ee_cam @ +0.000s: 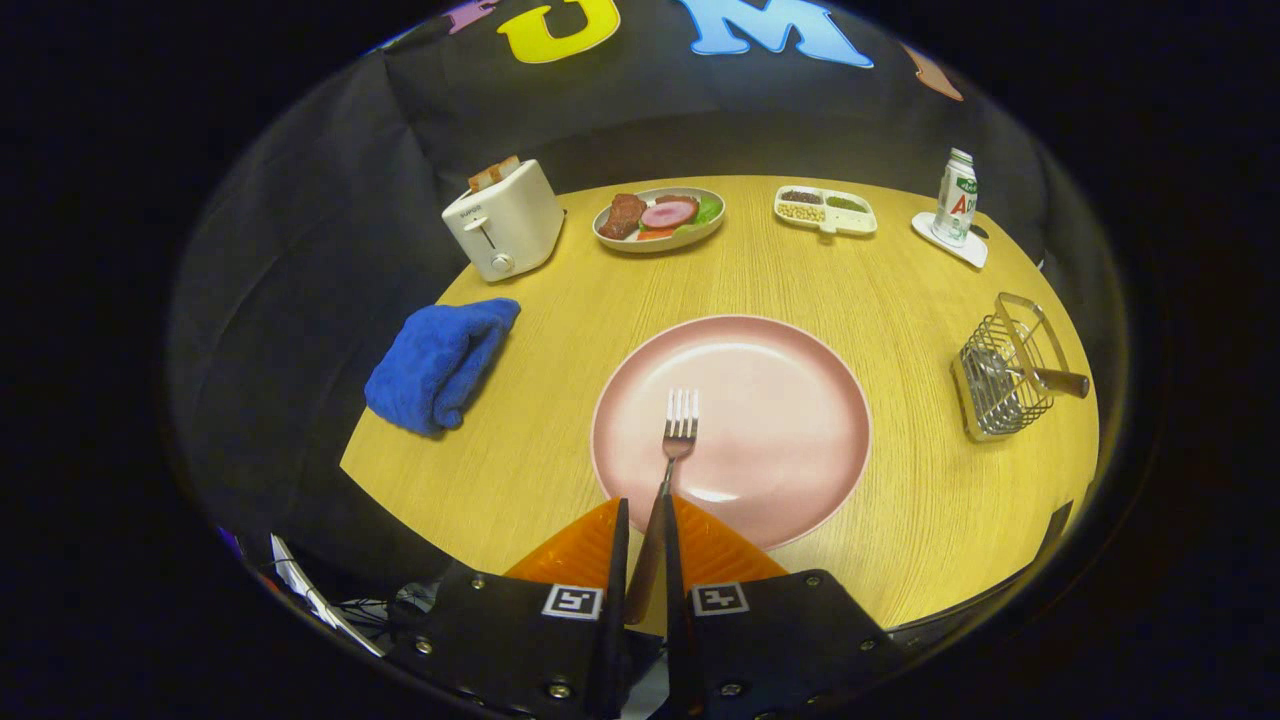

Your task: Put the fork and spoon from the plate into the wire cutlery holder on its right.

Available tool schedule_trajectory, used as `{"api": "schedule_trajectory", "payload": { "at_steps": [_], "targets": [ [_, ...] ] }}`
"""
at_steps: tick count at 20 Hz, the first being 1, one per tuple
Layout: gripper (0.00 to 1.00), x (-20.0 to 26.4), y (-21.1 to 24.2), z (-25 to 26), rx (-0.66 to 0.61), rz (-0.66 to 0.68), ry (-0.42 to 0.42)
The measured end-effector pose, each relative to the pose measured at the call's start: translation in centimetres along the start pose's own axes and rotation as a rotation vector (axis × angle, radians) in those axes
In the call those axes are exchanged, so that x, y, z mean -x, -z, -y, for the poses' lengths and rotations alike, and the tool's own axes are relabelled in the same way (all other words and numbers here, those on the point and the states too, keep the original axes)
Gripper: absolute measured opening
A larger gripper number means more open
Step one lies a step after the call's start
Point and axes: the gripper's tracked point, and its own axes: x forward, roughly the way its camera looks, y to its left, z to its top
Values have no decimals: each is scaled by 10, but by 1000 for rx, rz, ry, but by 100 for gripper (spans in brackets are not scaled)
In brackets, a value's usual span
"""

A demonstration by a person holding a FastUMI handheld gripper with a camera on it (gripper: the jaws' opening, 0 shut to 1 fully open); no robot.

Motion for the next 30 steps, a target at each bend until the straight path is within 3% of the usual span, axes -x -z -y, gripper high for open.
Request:
{"api": "schedule_trajectory", "payload": {
  "at_steps": [8,10,16,17,20,21,25,26,30],
  "targets": [
    [18,-1,34,-9,0,-80,12],
    [28,-3,36,-8,-10,-91,21],
    [29,-8,46,-6,-40,-124,25],
    [21,-12,46,-5,-51,-126,23],
    [23,-8,43,-6,-75,-121,19],
    [8,-9,45,-3,-81,-127,14],
    [8,-1,41,-3,-140,-101,-8],
    [2,-3,41,1,-153,-103,-8],
    [1,-4,36,11,-185,-89,6]
  ]
}}
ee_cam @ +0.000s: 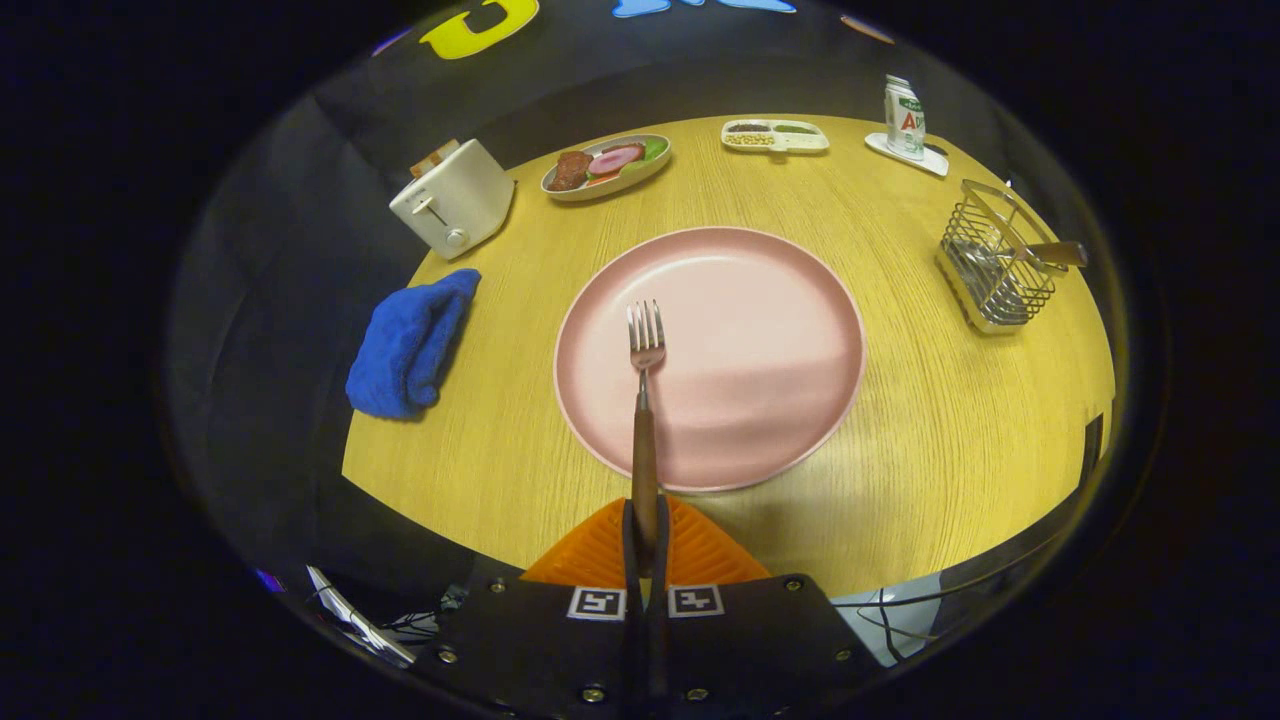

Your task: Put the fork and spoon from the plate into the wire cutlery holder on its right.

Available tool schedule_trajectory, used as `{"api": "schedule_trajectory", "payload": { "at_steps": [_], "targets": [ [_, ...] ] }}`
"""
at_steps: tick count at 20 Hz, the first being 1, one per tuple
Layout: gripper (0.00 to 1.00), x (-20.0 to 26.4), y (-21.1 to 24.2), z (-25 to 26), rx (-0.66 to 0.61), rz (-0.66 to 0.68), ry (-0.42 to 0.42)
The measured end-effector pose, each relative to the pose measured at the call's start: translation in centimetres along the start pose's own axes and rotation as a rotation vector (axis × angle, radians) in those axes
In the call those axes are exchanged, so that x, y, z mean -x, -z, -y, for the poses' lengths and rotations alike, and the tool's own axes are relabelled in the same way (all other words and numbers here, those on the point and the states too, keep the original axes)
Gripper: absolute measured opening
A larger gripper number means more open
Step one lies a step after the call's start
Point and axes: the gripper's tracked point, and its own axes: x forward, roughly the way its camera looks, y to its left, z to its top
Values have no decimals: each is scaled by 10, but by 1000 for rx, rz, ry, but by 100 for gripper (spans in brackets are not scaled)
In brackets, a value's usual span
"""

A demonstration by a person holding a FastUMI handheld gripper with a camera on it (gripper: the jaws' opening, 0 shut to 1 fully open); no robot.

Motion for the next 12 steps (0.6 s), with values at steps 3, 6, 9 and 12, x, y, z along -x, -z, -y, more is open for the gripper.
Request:
{"api": "schedule_trajectory", "payload": {
  "at_steps": [3,6,9,12],
  "targets": [
    [1,7,-11,6,-15,25,8],
    [1,19,-29,10,-27,73,9],
    [1,36,-52,21,-47,120,14],
    [1,55,-73,44,-50,167,46]
  ]
}}
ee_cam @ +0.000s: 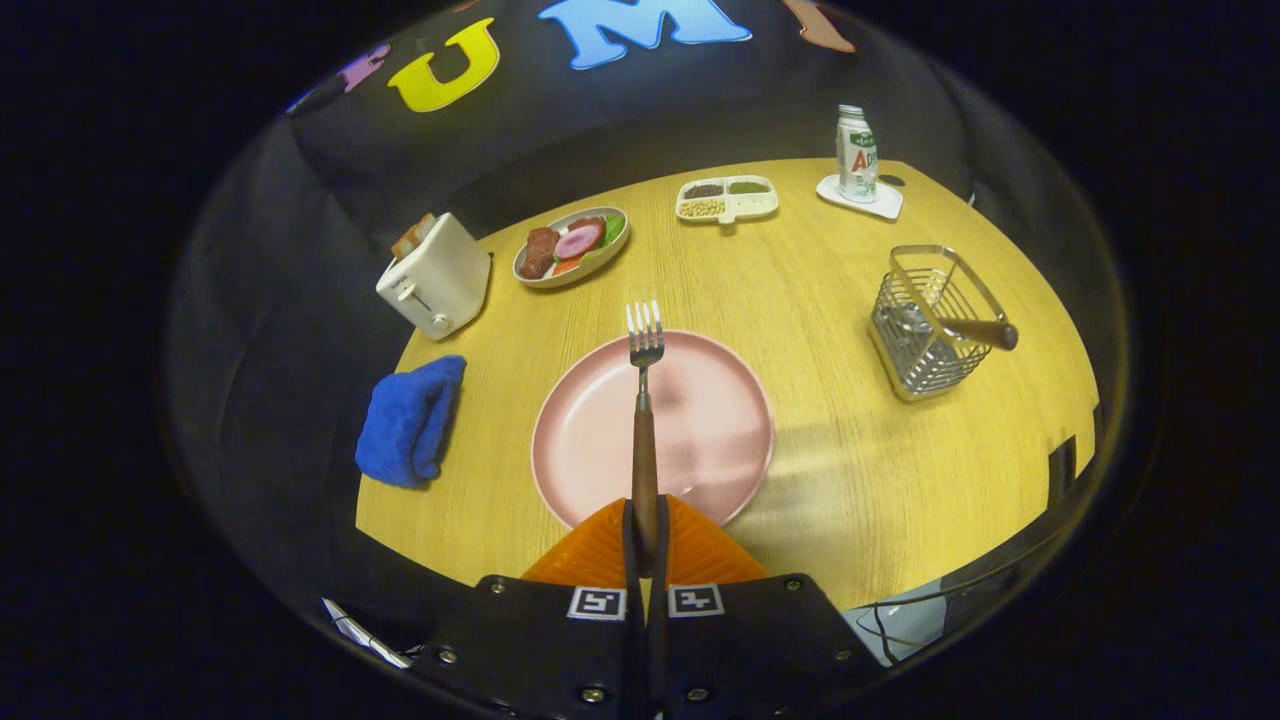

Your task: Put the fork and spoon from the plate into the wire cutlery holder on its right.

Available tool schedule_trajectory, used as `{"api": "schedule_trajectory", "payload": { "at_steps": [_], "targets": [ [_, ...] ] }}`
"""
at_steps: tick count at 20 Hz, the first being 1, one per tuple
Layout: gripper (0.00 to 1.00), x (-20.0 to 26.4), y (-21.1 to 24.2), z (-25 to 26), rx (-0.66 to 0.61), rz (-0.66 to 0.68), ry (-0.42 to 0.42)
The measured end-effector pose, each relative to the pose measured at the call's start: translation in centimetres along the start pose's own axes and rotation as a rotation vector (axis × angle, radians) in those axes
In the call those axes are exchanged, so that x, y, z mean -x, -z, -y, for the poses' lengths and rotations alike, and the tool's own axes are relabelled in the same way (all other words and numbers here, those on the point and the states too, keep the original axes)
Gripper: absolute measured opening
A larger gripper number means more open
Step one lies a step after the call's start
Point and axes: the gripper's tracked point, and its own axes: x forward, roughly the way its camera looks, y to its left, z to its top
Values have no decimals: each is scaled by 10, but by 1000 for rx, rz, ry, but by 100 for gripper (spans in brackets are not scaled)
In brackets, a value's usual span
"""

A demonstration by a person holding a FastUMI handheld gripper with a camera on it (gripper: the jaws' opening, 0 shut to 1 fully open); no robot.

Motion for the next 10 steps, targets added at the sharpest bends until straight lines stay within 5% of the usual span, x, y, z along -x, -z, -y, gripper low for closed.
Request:
{"api": "schedule_trajectory", "payload": {
  "at_steps": [10],
  "targets": [
    [1,58,-51,103,-85,86,134]
  ]
}}
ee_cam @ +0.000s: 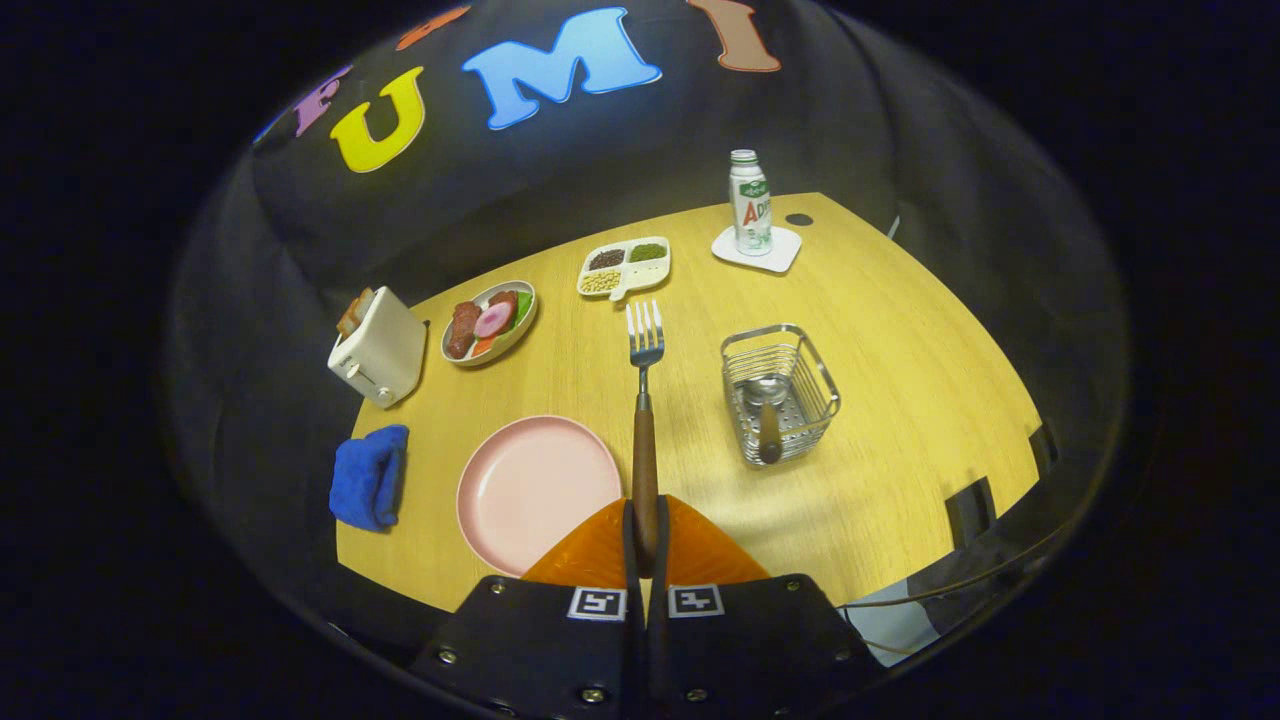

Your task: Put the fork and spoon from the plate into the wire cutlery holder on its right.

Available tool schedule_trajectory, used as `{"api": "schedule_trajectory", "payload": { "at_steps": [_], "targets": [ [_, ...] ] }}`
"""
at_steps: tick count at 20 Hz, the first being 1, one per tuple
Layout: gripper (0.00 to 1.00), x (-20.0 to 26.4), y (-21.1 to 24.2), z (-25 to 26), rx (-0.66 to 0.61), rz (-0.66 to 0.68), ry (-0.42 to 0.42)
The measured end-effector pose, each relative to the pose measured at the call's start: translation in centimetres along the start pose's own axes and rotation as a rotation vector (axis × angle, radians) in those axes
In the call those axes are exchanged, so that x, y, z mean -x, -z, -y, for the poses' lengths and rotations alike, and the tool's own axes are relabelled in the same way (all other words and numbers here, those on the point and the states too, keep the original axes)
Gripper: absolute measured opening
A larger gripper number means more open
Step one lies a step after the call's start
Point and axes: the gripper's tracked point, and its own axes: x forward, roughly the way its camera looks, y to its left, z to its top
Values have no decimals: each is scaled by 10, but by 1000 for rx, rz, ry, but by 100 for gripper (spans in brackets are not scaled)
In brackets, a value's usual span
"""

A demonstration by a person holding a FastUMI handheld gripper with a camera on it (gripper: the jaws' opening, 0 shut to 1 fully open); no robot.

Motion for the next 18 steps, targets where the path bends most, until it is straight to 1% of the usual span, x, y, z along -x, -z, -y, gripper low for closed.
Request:
{"api": "schedule_trajectory", "payload": {
  "at_steps": [6,8,14,18],
  "targets": [
    [1,19,-7,50,-27,-17,62],
    [1,20,-2,60,-25,-47,71],
    [1,13,15,71,-26,-186,58],
    [1,8,10,78,11,-229,83]
  ]
}}
